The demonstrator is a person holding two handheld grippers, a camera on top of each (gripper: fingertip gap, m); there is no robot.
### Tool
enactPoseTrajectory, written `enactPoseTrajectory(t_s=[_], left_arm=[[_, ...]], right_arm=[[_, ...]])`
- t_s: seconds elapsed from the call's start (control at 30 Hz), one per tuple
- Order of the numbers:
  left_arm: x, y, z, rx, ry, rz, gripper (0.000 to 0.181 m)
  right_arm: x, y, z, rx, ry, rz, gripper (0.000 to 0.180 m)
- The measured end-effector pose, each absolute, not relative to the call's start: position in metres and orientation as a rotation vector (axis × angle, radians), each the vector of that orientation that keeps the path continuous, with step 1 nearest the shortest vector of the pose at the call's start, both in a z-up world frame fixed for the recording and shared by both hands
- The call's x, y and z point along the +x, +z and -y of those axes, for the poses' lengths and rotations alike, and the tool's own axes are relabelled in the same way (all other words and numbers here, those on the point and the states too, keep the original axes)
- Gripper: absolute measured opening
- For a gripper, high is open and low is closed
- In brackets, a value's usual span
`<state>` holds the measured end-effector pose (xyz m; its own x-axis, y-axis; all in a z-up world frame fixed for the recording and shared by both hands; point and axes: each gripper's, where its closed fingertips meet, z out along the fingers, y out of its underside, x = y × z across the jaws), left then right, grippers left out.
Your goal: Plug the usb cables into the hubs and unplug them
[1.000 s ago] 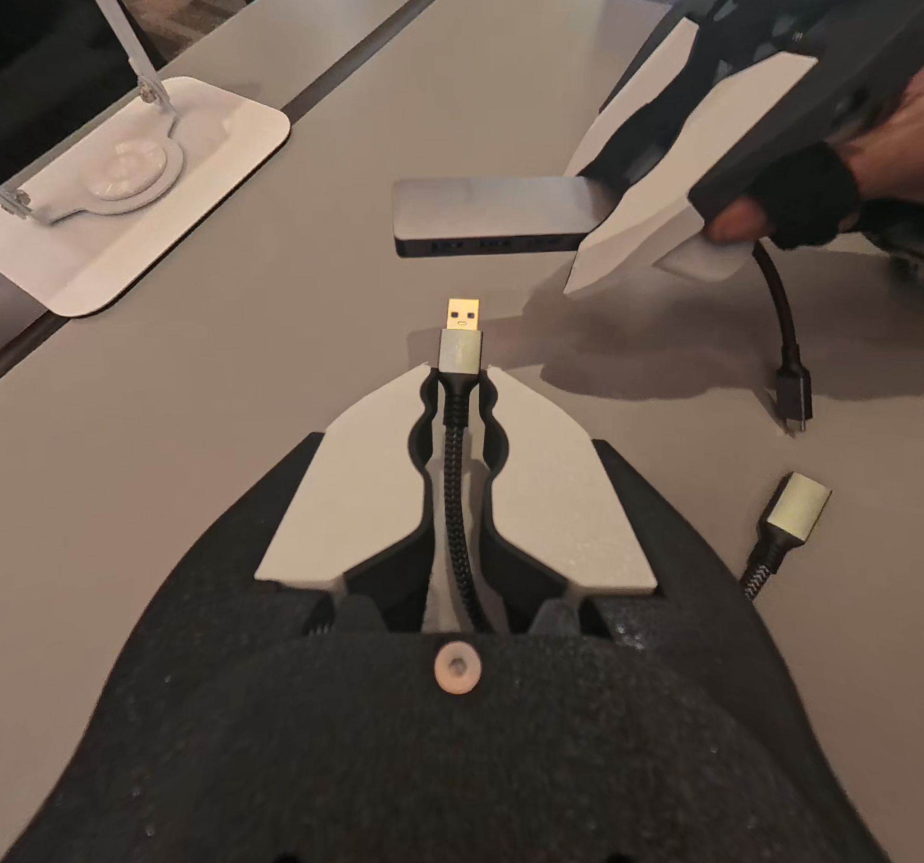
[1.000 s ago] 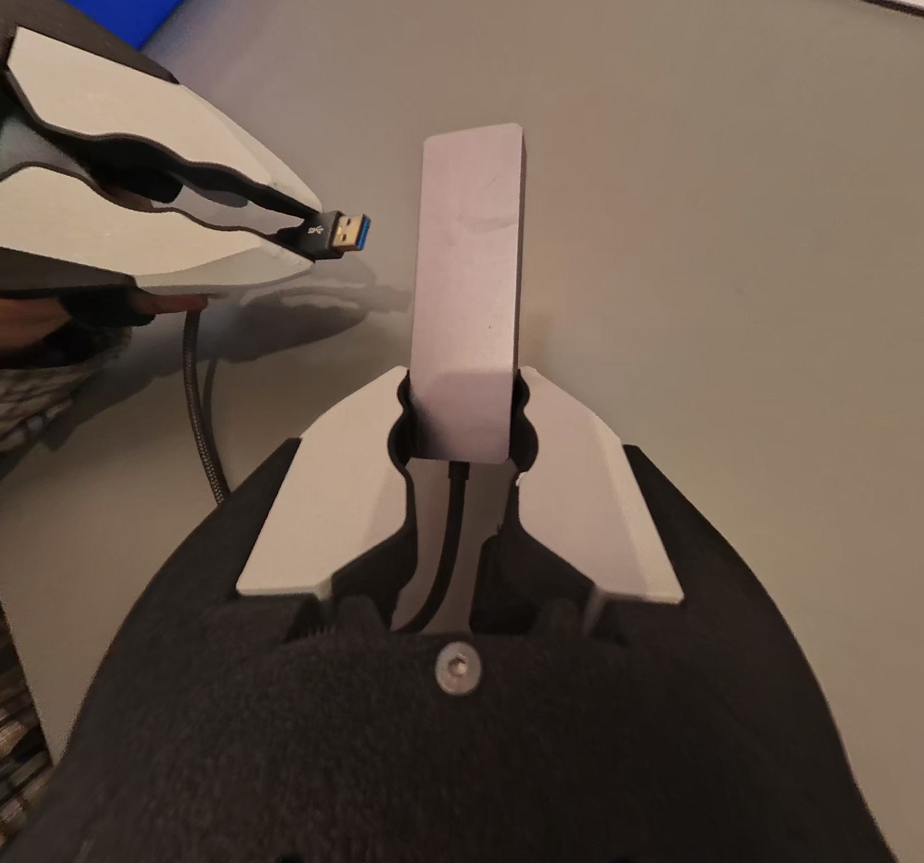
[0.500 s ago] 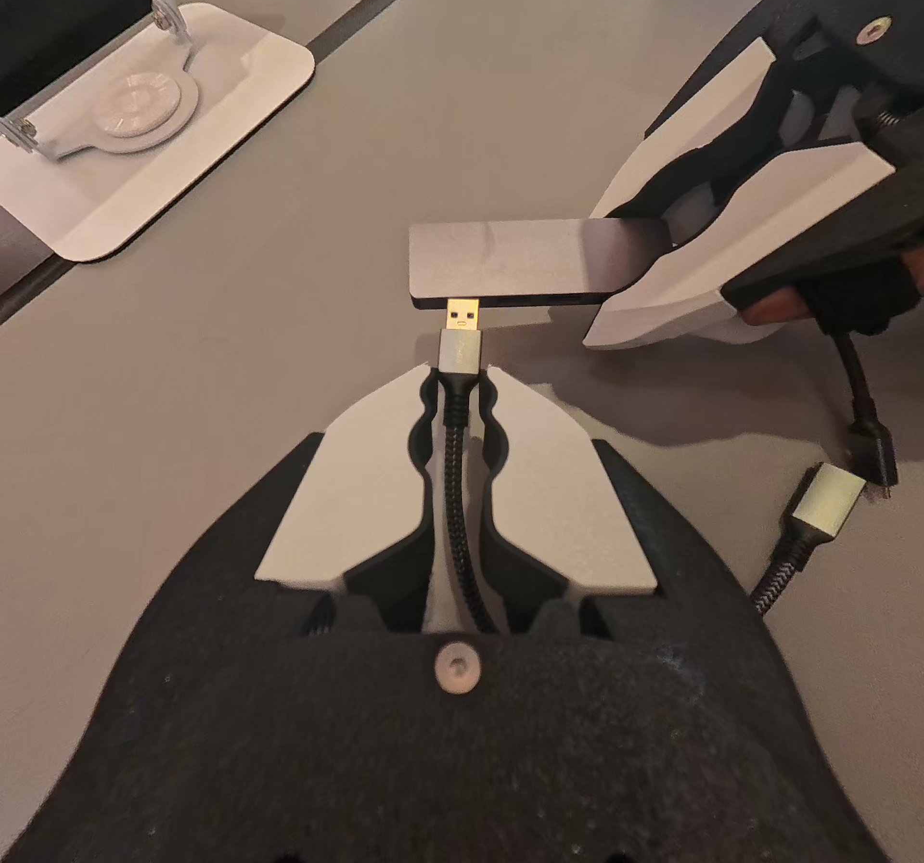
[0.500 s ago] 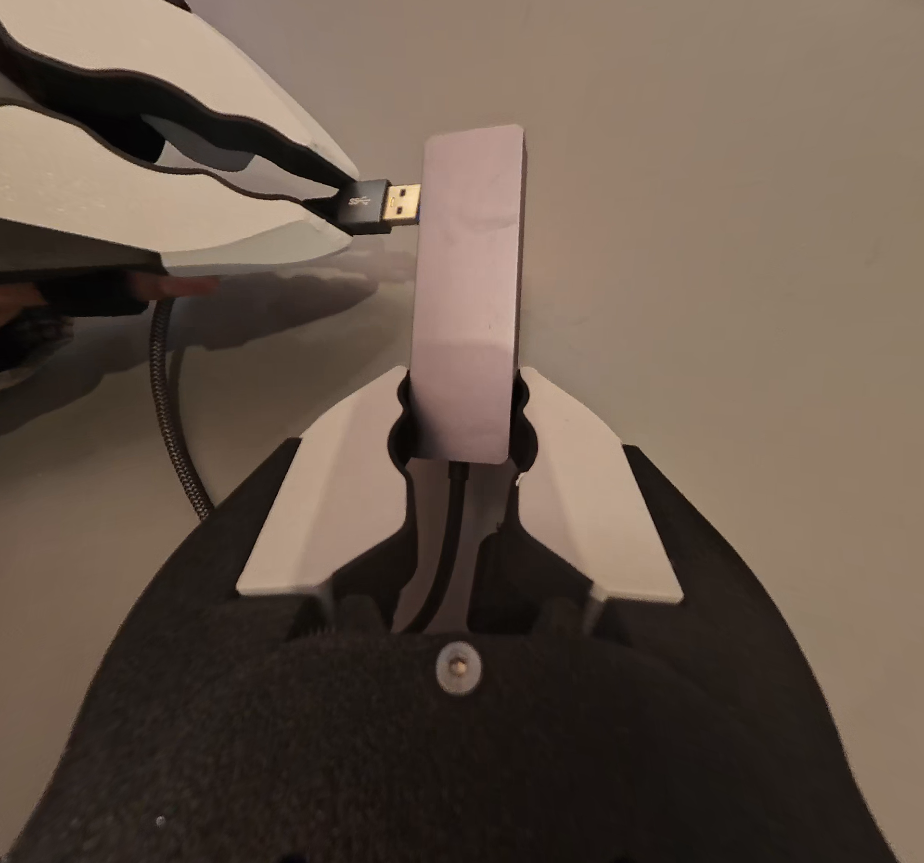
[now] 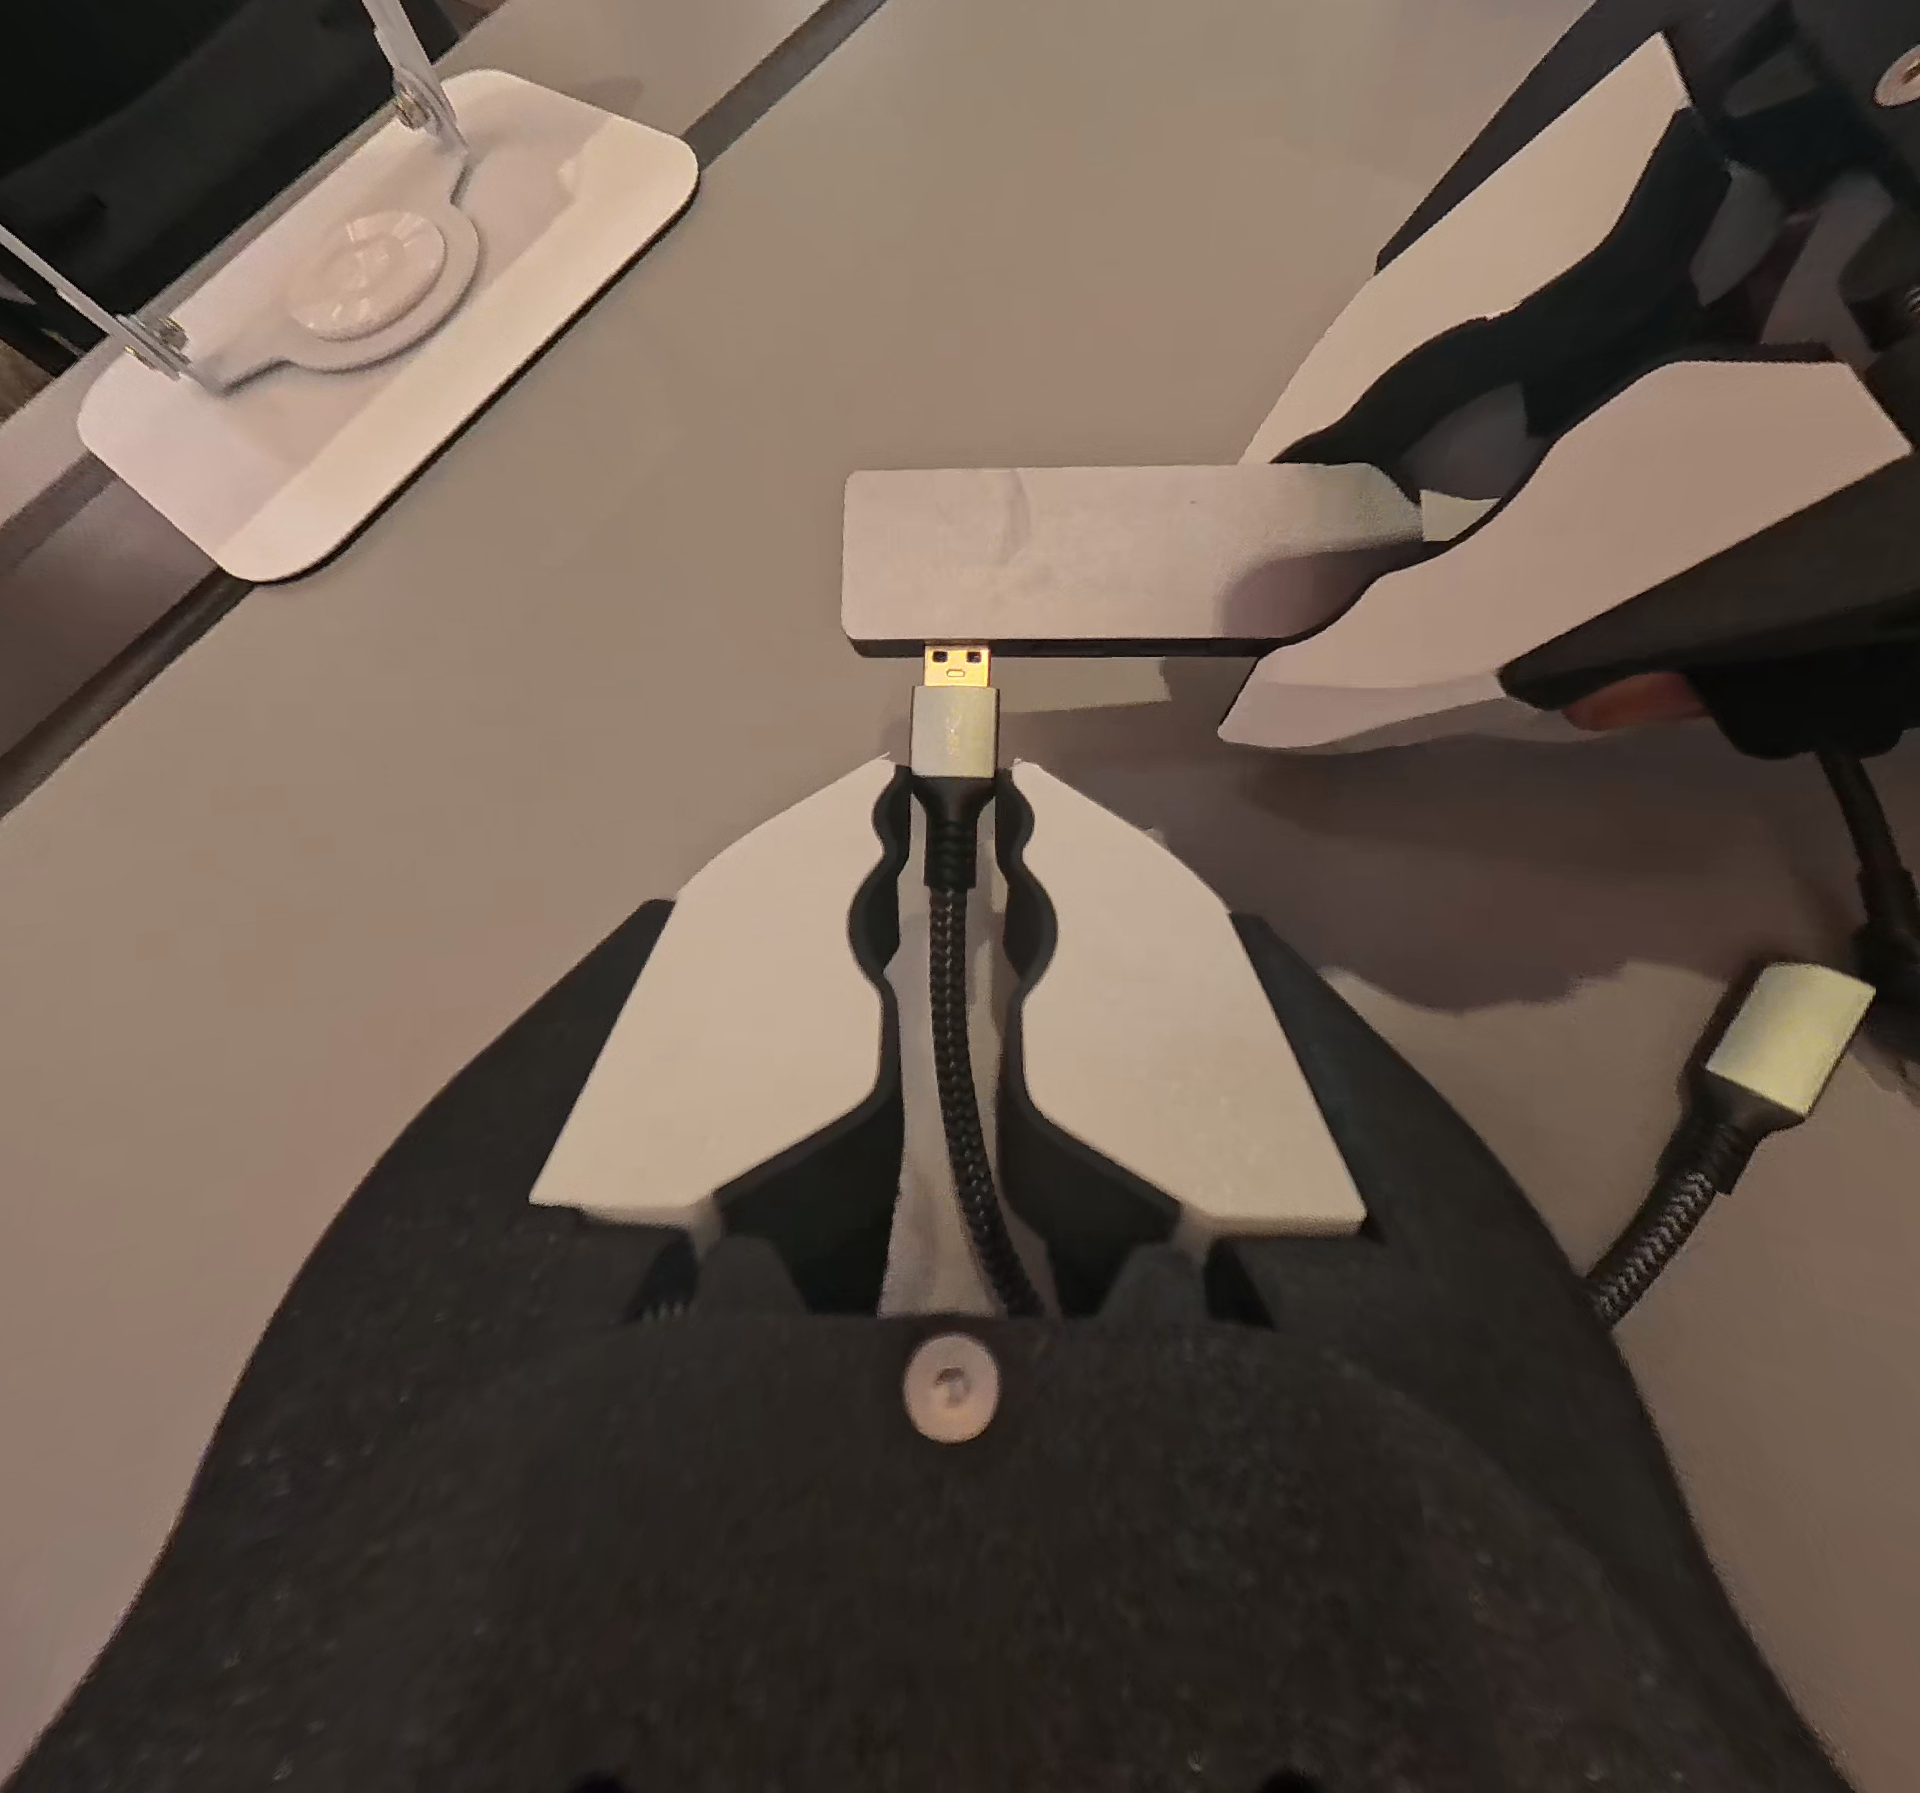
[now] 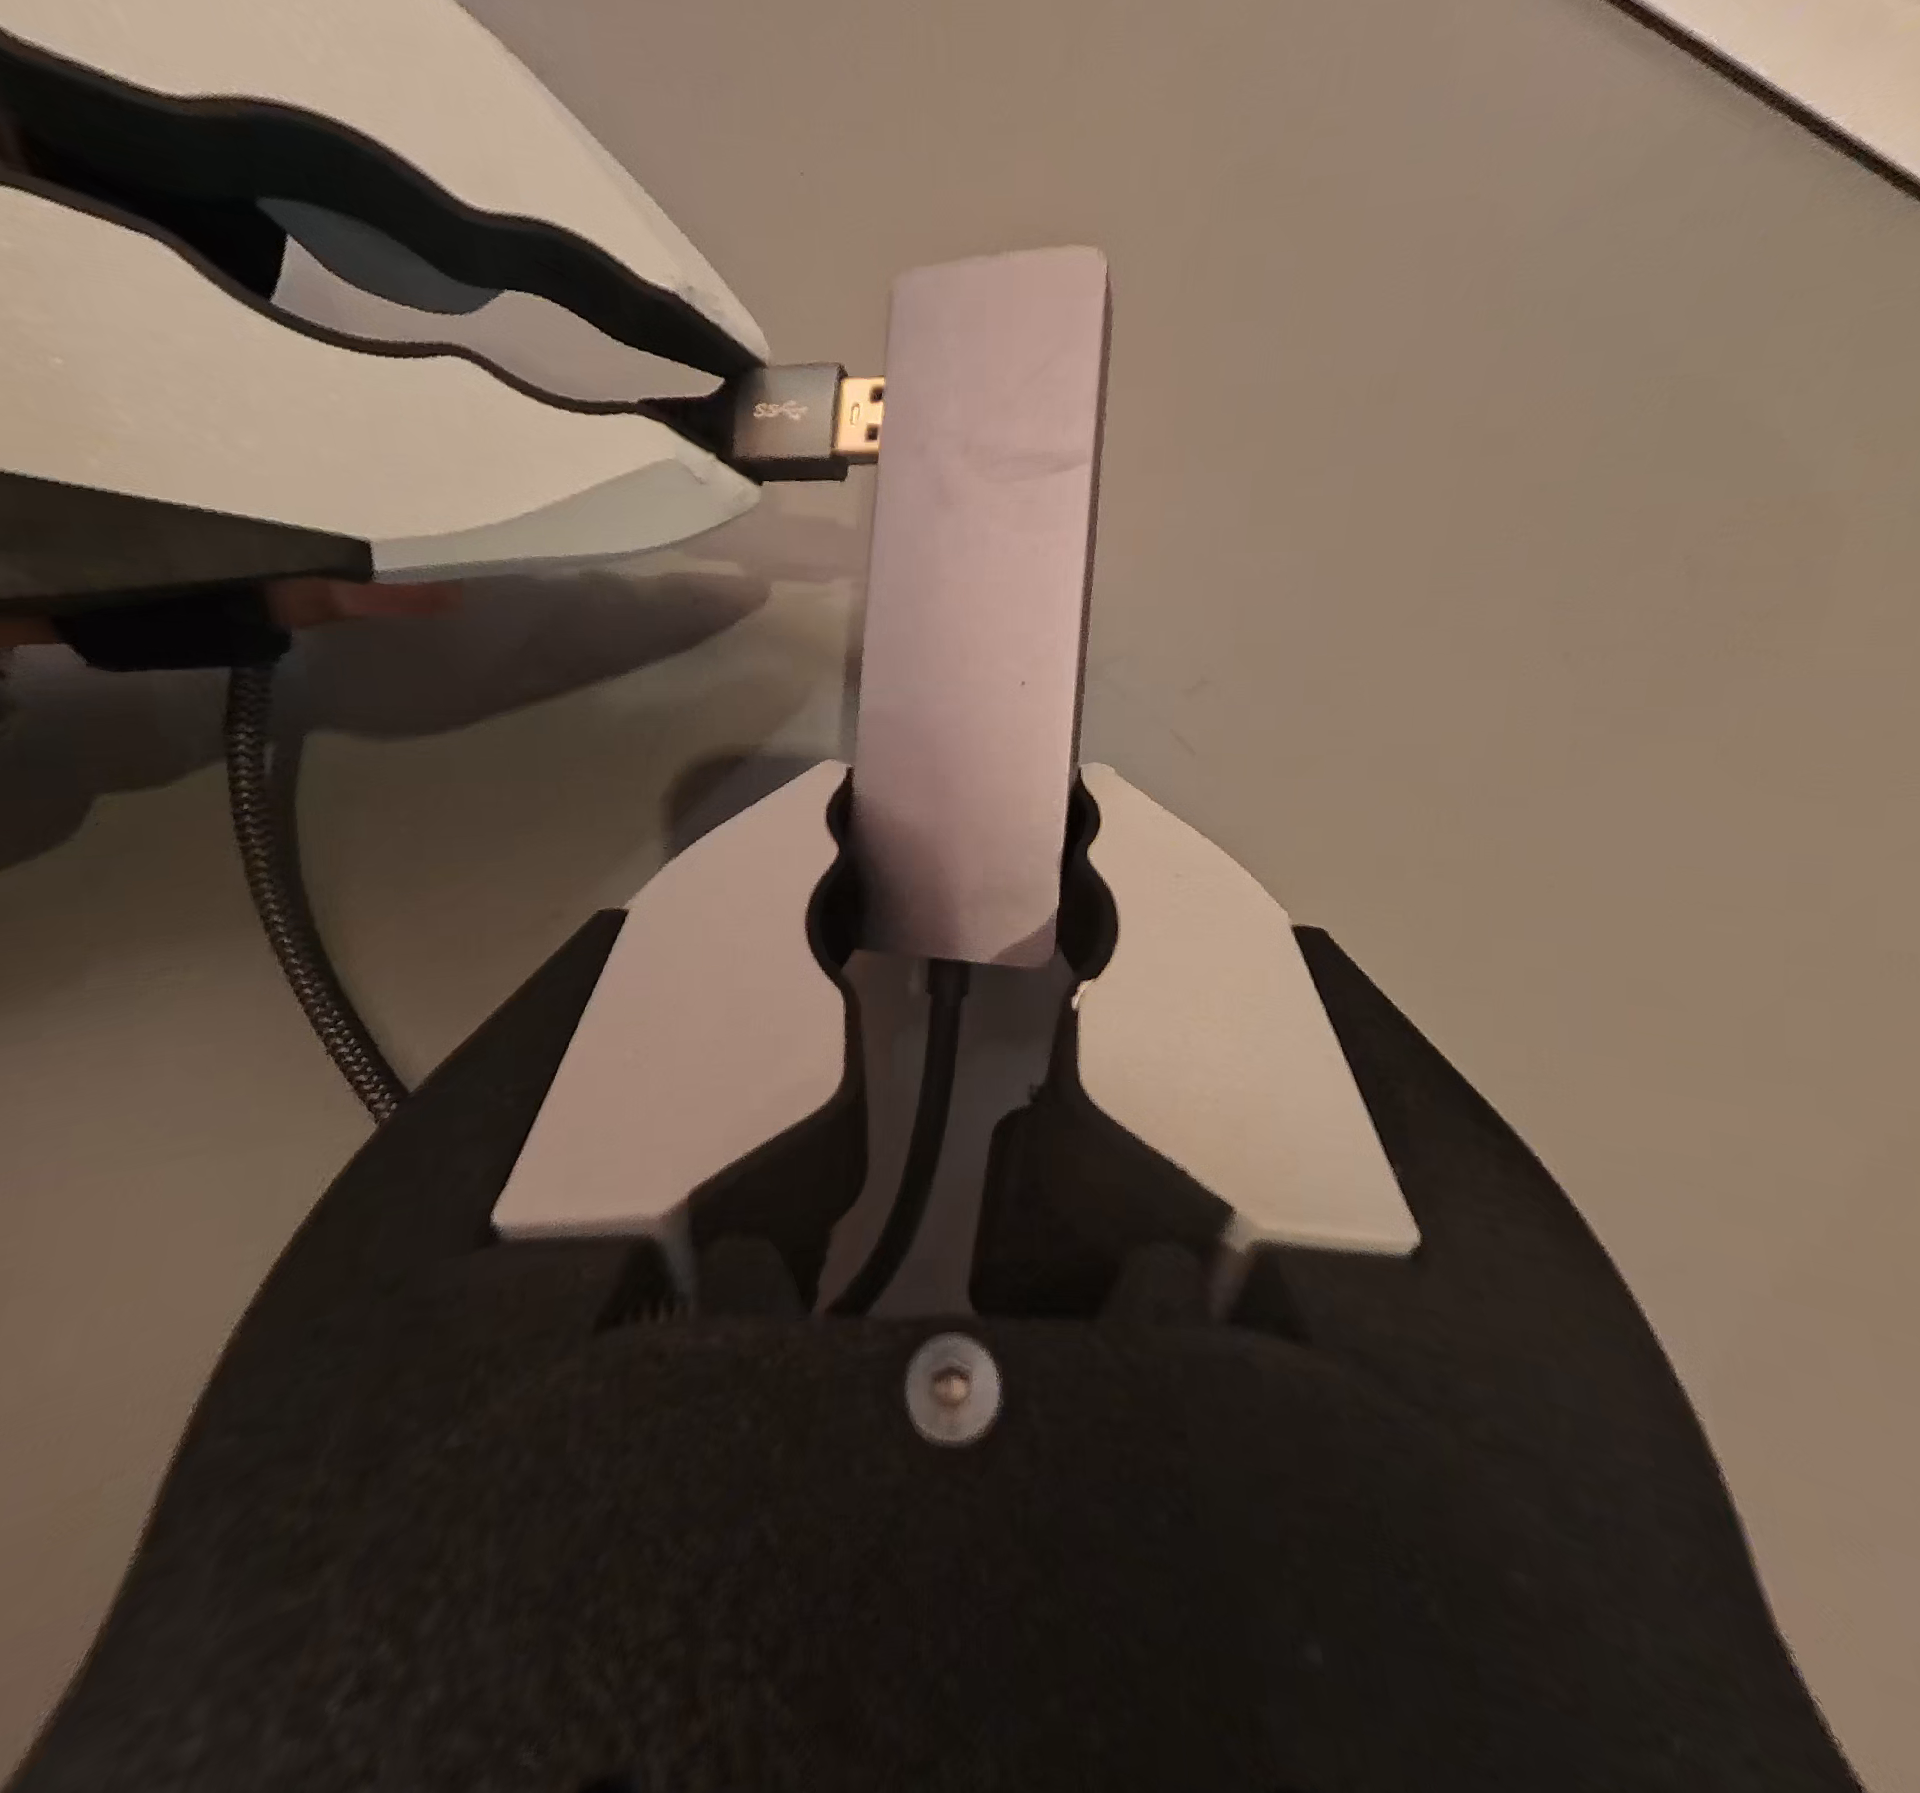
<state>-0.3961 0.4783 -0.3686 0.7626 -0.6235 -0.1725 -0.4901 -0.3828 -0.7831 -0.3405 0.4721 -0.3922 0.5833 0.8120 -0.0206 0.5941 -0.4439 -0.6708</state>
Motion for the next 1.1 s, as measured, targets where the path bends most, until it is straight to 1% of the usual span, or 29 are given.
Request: enactPoseTrajectory(t_s=[0.23, 0.33, 0.4, 0.53, 0.7, 0.8, 0.9, 1.03, 1.1], left_arm=[[-0.397, -0.371, -0.477, -2.024, -0.141, -0.911, 0.014], [-0.395, -0.357, -0.477, -1.942, -0.129, -0.907, 0.014], [-0.393, -0.348, -0.476, -1.904, -0.101, -0.915, 0.014], [-0.394, -0.356, -0.477, -1.921, -0.070, -0.963, 0.014], [-0.393, -0.352, -0.477, -1.872, -0.007, -1.002, 0.014], [-0.393, -0.350, -0.478, -1.860, -0.024, -0.990, 0.014], [-0.395, -0.359, -0.480, -1.891, 0.015, -1.015, 0.014], [-0.395, -0.371, -0.483, -1.922, -0.016, -1.021, 0.014], [-0.393, -0.365, -0.483, -1.893, -0.046, -0.996, 0.015]], right_arm=[[-0.345, -0.380, -0.469, -2.069, 0.300, 1.221, 0.036], [-0.342, -0.389, -0.468, -2.126, 0.319, 1.248, 0.037], [-0.343, -0.392, -0.465, -2.158, 0.421, 1.239, 0.037], [-0.342, -0.388, -0.467, -2.120, 0.393, 1.236, 0.037], [-0.343, -0.401, -0.465, -2.148, 0.337, 1.290, 0.037], [-0.345, -0.397, -0.465, -2.133, 0.341, 1.278, 0.037], [-0.345, -0.395, -0.466, -2.105, 0.266, 1.283, 0.038], [-0.347, -0.378, -0.470, -2.018, 0.223, 1.264, 0.037], [-0.346, -0.371, -0.471, -1.998, 0.225, 1.251, 0.036]])
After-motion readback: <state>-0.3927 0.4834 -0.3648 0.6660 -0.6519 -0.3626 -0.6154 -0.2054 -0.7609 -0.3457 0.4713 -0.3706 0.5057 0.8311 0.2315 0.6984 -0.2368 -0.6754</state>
